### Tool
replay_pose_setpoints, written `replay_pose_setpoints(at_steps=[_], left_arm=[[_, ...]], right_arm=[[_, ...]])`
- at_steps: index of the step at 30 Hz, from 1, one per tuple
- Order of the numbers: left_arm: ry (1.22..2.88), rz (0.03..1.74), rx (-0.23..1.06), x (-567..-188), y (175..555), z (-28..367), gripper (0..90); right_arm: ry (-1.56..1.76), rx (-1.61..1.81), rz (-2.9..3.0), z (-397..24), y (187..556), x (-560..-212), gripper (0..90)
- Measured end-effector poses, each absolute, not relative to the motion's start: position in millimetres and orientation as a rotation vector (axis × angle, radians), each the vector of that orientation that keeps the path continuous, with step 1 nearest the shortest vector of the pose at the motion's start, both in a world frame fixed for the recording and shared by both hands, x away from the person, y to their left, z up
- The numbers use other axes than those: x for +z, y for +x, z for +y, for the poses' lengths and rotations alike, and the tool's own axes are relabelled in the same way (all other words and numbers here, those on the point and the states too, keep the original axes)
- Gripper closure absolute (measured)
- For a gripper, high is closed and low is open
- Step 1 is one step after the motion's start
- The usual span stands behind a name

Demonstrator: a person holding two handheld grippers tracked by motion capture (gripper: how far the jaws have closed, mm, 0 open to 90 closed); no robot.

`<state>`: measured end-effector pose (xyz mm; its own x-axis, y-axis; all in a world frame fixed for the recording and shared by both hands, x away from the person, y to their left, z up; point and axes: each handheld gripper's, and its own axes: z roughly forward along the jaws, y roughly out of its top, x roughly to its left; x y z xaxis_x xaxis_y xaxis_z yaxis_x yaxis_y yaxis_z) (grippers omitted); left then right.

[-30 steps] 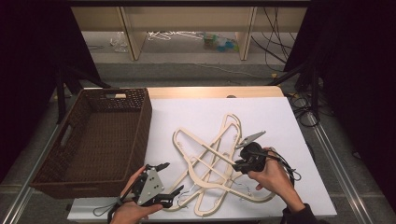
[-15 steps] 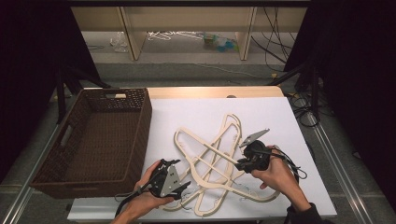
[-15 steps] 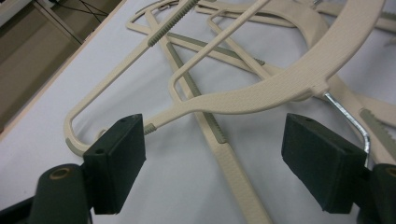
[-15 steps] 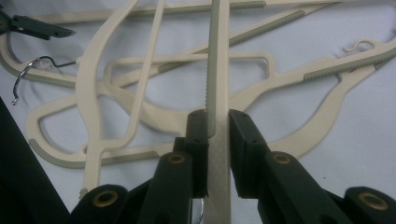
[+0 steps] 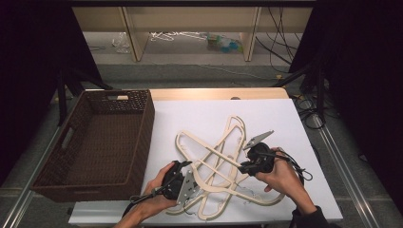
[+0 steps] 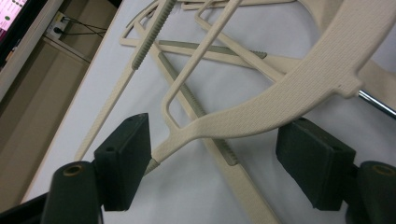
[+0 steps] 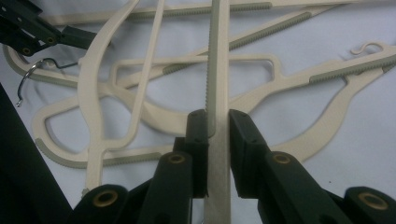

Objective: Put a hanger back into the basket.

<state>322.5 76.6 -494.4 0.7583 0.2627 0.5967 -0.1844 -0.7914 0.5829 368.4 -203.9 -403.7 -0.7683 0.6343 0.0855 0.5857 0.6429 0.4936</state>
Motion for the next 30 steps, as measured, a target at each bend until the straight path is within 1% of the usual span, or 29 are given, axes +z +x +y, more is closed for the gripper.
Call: replay_pose_setpoints(at_steps=[1,2,3,4,5,6,7,8,9,10,11,13,14,19,20,22,27,29,30], left_arm=[[2.348,0.03,0.915,-492.7,322.2,76.6,27.9],[2.332,0.048,0.91,-494.2,320.6,75.6,28.7],[2.335,0.031,0.905,-493.8,318.5,75.1,31.4],[2.316,0.008,0.923,-493.0,317.4,74.4,33.0],[2.357,-0.05,0.94,-488.4,317.1,75.7,33.4],[2.359,-0.061,0.916,-486.7,316.2,75.6,34.1],[2.356,-0.117,0.906,-483.7,316.9,74.8,35.1],[2.364,-0.124,0.878,-482.9,316.3,75.1,37.4],[2.365,-0.133,0.879,-481.5,316.3,75.8,40.0],[2.358,-0.137,0.868,-481.0,315.6,76.2,41.3],[2.318,-0.178,0.863,-481.1,316.0,74.6,43.1],[2.353,-0.235,0.852,-477.1,313.4,75.5,48.4],[2.351,-0.227,0.835,-477.3,312.2,75.4,50.5],[2.292,-0.289,0.788,-473.6,308.8,78.7,66.3],[2.282,-0.307,0.815,-472.3,308.3,79.1,67.8],[2.279,-0.314,0.824,-469.8,307.1,79.4,69.6],[2.208,-0.334,0.893,-454.7,304.7,81.3,77.9],[2.228,-0.396,0.903,-449.2,302.1,80.0,79.3],[2.251,-0.448,0.93,-447.2,299.9,79.3,80.5]], right_arm=[[1.027,0.778,2.763,-204.3,368.6,-404.3,79.3],[1.024,0.78,2.768,-204.9,369.1,-404.8,79.3],[1.017,0.784,2.769,-206.0,369.8,-405.8,79.3],[1.026,0.783,2.77,-207.3,370.7,-407.4,79.3],[1.025,0.788,2.779,-208.5,372.0,-409.0,79.2],[1.025,0.792,2.784,-209.4,372.9,-410.5,79.2],[1.025,0.799,2.793,-210.8,374.3,-412.7,79.2],[1.019,0.813,2.812,-212.7,376.2,-415.8,79.2],[1.029,0.816,2.817,-214.0,376.9,-417.9,79.1],[1.025,0.82,2.826,-214.9,377.9,-419.8,79.0],[1.025,0.819,2.831,-216.1,378.8,-421.6,79.0],[1.026,0.823,2.851,-217.4,380.5,-425.0,78.9],[1.021,0.823,2.857,-217.5,380.9,-426.6,78.9],[1.017,0.803,2.893,-218.5,381.9,-431.0,78.9],[1.018,0.805,2.905,-218.7,382.2,-432.0,78.9],[1.016,0.806,2.909,-218.4,382.5,-434.1,78.8],[1.034,0.804,2.933,-218.8,383.0,-437.7,77.4],[1.027,0.818,2.934,-217.6,382.4,-437.0,74.4],[1.04,0.821,2.923,-217.4,381.9,-435.8,71.0]])
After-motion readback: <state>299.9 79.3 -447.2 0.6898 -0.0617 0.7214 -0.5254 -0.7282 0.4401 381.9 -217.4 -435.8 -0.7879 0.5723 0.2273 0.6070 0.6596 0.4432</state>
